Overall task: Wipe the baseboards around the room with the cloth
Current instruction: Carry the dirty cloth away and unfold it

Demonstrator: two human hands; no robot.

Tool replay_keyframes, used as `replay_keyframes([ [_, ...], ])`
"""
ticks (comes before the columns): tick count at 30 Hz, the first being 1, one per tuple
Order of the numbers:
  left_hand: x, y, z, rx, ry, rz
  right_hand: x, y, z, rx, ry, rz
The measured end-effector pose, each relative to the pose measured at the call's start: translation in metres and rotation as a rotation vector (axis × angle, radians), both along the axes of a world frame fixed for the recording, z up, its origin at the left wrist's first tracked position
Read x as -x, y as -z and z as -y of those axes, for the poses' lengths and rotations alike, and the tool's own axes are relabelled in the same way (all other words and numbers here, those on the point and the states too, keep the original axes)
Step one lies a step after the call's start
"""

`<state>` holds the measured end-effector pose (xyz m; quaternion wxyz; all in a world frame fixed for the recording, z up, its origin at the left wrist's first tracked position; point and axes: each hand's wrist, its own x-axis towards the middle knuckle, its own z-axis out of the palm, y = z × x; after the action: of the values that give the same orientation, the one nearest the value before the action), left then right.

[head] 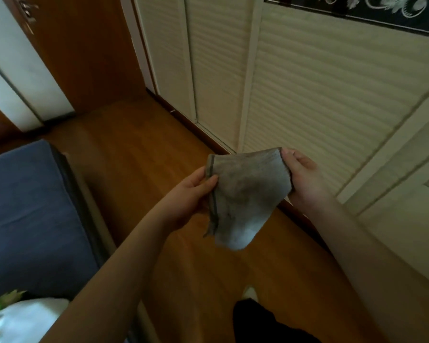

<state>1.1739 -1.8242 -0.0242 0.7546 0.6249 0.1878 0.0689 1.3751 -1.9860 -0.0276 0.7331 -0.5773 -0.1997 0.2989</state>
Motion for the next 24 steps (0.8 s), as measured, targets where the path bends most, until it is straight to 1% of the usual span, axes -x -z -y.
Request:
replay_keyframes([
  [4, -0.041, -0.004, -0.024, 0.223, -0.018, 0.054, -0.039, 0.023, -0.040, -0.062, -0.131, -0.312],
  [6, -0.059, -0.006, -0.039, 0.332, -0.026, 0.053, -0.052, 0.042, -0.061, -0.066, -0.215, -0.388],
  [7, -0.066, -0.006, -0.047, 0.363, -0.035, 0.056, -0.055, 0.052, -0.070, -0.062, -0.292, -0.410],
  [11, -0.084, -0.003, -0.079, 0.408, -0.120, 0.092, -0.060, 0.086, -0.099, 0.038, -0.623, -0.365],
  [14, -0.084, 0.004, -0.101, 0.399, -0.212, 0.061, -0.064, 0.101, -0.119, 0.091, -0.756, -0.387],
  [16, -0.082, 0.007, -0.110, 0.427, -0.258, 0.055, -0.067, 0.105, -0.131, 0.132, -0.793, -0.385],
  [18, -0.078, 0.009, -0.119, 0.458, -0.300, 0.069, -0.068, 0.106, -0.147, 0.224, -0.800, -0.337],
  [19, -0.076, 0.009, -0.123, 0.442, -0.304, 0.076, -0.068, 0.106, -0.155, 0.249, -0.794, -0.320],
  [21, -0.071, 0.011, -0.137, 0.389, -0.304, 0.086, -0.069, 0.105, -0.174, 0.248, -0.800, -0.334],
  [24, -0.060, 0.016, -0.160, 0.382, -0.358, 0.080, -0.068, 0.101, -0.205, 0.215, -0.799, -0.384],
])
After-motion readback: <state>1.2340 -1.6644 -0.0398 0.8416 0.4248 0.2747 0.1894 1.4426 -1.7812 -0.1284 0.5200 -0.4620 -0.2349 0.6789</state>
